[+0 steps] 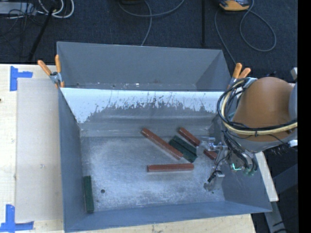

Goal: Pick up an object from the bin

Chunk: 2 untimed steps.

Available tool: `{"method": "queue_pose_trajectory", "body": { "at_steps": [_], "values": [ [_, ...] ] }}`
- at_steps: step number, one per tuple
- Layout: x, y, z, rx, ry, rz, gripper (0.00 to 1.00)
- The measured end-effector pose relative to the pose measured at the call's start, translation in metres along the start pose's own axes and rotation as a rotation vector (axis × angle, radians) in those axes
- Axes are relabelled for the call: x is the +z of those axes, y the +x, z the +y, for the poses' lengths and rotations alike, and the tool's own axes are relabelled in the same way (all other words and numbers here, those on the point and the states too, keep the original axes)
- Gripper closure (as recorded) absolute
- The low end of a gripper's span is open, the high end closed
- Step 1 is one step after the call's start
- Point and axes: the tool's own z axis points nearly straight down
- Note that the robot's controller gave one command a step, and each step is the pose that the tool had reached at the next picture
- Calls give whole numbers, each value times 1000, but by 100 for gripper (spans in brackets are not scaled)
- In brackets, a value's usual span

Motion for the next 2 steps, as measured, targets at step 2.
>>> {"method": "queue_pose_trajectory", "body": {
  "at_steps": [2],
  "values": [
    [128, -93, 35, -122, 0, -12, 0]
  ]
}}
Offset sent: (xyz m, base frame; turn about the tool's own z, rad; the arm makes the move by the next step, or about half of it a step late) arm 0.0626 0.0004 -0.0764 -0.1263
